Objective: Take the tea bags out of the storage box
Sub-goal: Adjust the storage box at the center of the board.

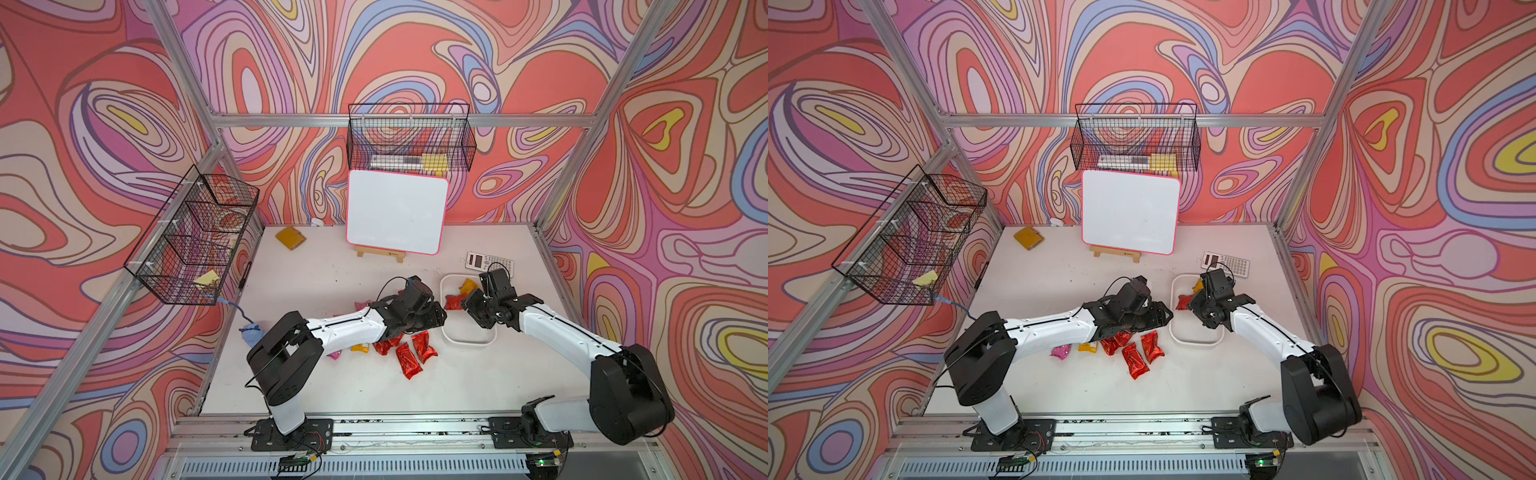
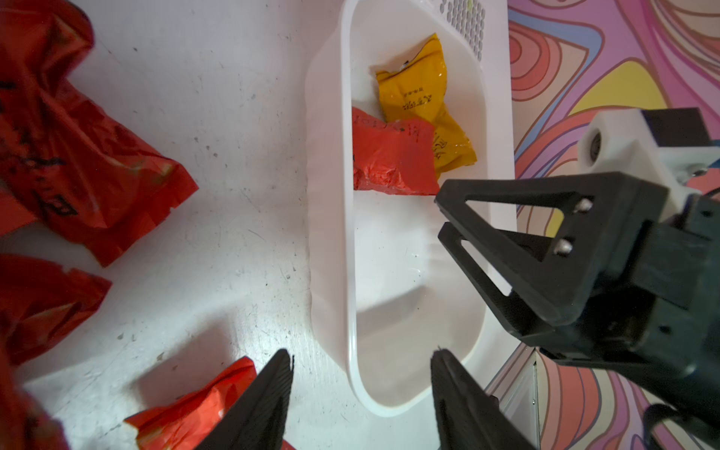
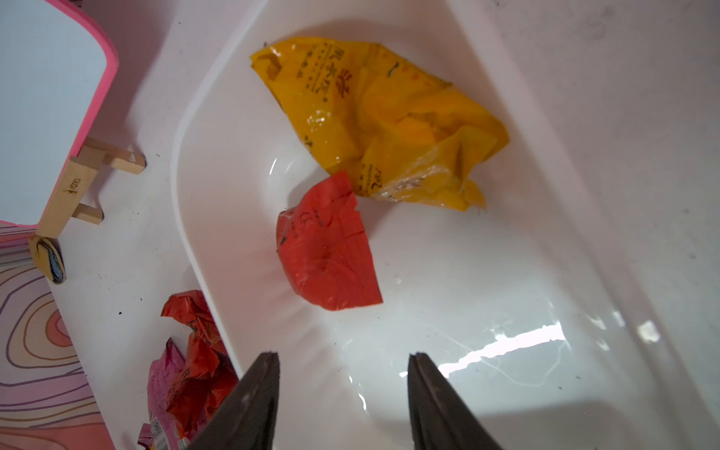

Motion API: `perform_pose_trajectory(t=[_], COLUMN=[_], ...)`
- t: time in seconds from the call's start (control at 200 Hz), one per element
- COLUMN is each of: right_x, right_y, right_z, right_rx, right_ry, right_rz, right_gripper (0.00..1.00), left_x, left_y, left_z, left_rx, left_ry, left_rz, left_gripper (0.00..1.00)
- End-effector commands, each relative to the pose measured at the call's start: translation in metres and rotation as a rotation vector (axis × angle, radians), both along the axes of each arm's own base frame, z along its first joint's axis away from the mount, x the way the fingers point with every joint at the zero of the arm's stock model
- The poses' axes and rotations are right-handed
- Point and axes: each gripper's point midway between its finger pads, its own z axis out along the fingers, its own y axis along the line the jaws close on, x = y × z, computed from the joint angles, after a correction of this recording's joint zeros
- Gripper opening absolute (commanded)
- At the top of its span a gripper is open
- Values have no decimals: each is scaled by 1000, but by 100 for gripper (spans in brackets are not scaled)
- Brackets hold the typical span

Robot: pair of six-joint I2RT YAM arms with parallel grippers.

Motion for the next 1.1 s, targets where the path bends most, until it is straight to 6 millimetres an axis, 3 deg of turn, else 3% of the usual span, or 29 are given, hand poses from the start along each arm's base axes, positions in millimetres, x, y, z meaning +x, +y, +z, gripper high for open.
perform_pose_trajectory(t=[0.0, 0.135, 0.371, 0.676, 0.901, 1.097], right_x=[17, 25, 37, 44, 43, 36], right_y=[5, 4, 8, 9, 8, 5], right_z=[-5, -18, -32, -36, -32, -21], right_rx=[40, 37, 66, 51, 42, 38], right_ry=[-44, -49, -88, -119, -134, -148], right_rz=[14, 30, 52, 115, 145, 159], right_gripper=[55, 56, 52, 27, 12, 6], left_x=[1, 3, 2, -2, -9, -13], left_y=[-13, -18, -21, -19, -26, -31], left_z=[-8, -19, -34, -41, -46, -45], left_rx=[-7, 13, 15, -1, -12, -22], left_ry=[23, 39, 92, 156, 189, 196], left_rz=[-37, -48, -28, 44, 66, 79], left_gripper=[62, 57, 39, 21, 13, 12])
